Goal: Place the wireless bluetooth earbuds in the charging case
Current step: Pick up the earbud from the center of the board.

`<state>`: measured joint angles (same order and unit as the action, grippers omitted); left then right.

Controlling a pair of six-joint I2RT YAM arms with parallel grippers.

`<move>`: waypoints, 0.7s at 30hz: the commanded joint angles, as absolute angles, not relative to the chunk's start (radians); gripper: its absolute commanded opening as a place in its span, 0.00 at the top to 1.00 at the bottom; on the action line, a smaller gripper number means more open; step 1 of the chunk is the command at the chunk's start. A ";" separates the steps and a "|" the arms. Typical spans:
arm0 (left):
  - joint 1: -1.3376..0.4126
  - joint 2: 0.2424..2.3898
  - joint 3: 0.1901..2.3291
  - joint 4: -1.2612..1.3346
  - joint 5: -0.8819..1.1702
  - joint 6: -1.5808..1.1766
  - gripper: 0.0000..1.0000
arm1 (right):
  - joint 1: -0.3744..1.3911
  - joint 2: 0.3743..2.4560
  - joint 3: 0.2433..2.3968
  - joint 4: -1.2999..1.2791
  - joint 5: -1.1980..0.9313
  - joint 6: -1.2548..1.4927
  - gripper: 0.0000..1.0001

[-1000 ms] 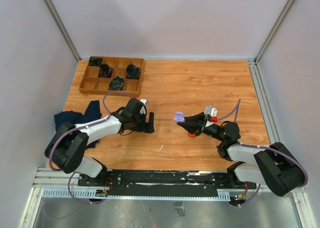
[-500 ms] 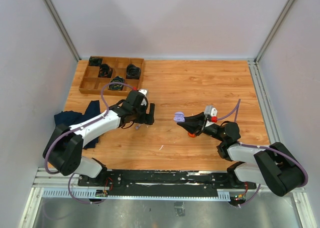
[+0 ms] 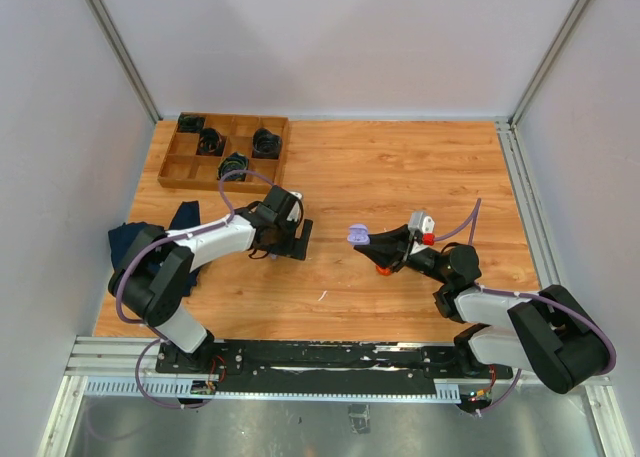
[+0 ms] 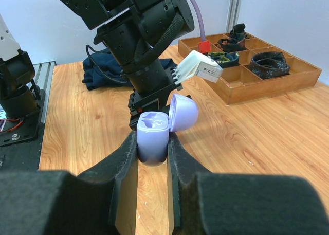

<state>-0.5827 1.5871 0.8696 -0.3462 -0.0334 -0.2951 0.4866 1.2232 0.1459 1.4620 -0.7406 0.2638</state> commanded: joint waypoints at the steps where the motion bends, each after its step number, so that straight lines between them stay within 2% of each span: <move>1: -0.579 1.593 0.889 -0.357 0.015 -0.274 0.10 | 0.502 1.227 0.161 1.522 -0.758 0.268 0.99; 21: -0.622 1.546 0.868 -0.403 0.103 -0.223 0.10 | 0.502 1.236 0.164 1.523 -0.765 0.271 0.99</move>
